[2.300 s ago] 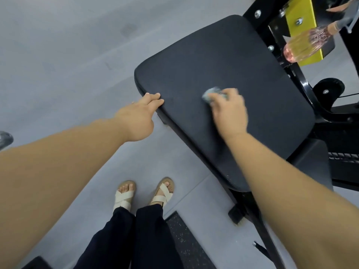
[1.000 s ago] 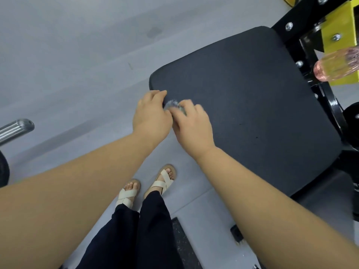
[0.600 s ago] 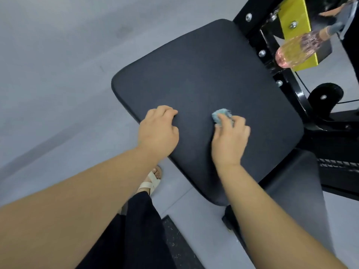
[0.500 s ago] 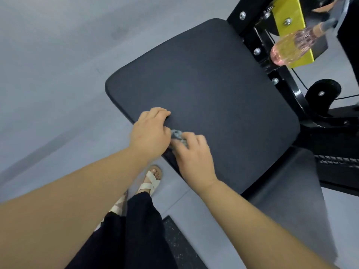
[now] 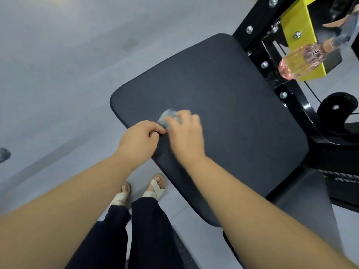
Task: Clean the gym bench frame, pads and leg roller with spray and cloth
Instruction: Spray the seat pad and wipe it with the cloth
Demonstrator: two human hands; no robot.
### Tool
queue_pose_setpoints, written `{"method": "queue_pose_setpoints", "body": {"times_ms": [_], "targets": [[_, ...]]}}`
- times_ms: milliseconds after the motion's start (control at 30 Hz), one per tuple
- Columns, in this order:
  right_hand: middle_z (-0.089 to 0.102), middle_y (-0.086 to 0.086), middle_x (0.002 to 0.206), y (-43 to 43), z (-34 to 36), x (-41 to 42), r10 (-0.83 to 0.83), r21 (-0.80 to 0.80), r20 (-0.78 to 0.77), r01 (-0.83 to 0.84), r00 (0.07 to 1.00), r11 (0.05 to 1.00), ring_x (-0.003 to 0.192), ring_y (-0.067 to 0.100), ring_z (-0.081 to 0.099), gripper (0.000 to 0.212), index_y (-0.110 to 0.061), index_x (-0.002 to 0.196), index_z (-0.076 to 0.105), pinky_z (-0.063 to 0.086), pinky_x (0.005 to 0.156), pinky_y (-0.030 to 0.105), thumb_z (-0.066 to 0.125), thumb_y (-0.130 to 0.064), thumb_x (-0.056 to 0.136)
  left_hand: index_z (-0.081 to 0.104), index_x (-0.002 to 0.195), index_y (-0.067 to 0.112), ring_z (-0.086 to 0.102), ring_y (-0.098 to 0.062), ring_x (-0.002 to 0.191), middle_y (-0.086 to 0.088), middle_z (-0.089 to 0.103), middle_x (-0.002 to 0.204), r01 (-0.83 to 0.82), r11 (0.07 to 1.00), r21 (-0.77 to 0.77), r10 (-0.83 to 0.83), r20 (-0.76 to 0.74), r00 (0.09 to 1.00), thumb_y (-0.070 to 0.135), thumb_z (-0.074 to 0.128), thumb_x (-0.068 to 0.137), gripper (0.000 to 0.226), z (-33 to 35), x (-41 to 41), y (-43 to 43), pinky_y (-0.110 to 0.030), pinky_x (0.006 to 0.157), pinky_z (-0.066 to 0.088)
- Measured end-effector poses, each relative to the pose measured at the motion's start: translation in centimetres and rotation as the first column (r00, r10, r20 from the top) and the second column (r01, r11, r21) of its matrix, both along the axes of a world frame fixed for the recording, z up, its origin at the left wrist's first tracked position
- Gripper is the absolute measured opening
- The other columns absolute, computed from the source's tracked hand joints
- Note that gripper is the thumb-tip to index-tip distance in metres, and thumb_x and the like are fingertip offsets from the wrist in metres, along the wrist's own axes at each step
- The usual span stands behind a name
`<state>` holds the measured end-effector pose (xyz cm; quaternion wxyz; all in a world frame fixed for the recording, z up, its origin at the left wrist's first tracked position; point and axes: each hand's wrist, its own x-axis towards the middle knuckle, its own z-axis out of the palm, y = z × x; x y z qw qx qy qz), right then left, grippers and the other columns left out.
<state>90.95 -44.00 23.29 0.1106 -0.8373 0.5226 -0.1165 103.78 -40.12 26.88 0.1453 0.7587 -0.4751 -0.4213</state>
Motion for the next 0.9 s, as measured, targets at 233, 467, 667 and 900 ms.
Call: {"method": "queue_pose_setpoints", "body": {"times_ms": [233,467,667,900], "targets": [[0.064,0.014,0.100,-10.0,0.3,-4.8,0.187,-0.117,-0.174,-0.209,0.967,0.971,0.074,0.038,0.057,0.025,-0.021,0.095,0.072,0.049,0.060,0.039,0.052,-0.027,0.081,0.059,0.075,0.028,0.054,-0.022,0.077,0.003,0.061,0.085,-0.310,0.950,0.040,0.306,0.077,0.949,0.008,0.042,0.085,0.027,-0.8,4.7,-1.9,-0.030,0.070,0.043],[0.053,0.012,0.116,-10.3,-0.9,2.9,-0.396,0.011,-0.185,0.404,0.900,0.915,0.093,0.036,0.051,0.030,-0.022,0.117,0.060,0.042,0.076,0.040,0.057,-0.025,0.087,0.059,0.115,0.017,0.041,-0.026,0.123,-0.004,0.048,0.130,-0.204,0.979,0.013,0.199,0.157,0.967,0.013,0.041,0.090,0.030,-1.4,6.8,-7.1,-0.033,0.101,0.034],[0.064,0.011,0.091,-7.8,-1.0,8.9,0.517,0.093,-0.047,-0.512,0.854,0.854,0.063,0.030,0.053,0.017,-0.018,0.087,0.071,0.038,0.054,0.033,0.065,-0.014,0.072,0.058,0.107,0.019,0.056,-0.022,0.103,0.000,0.061,0.113,-0.243,0.964,0.110,0.238,0.057,0.970,0.011,0.041,0.089,0.026,-1.4,9.4,-6.8,-0.029,0.084,0.041],[0.046,0.012,0.128,-21.0,-0.6,2.7,-0.359,0.074,-0.376,0.414,0.854,0.907,0.107,0.037,0.044,0.031,-0.024,0.124,0.058,0.039,0.085,0.042,0.048,-0.028,0.095,0.057,0.115,0.026,0.054,-0.016,0.104,0.008,0.058,0.116,-0.122,0.970,0.208,0.131,-0.031,0.991,0.017,0.039,0.092,0.031,-1.3,11.3,-8.5,-0.024,0.080,0.038]]}}
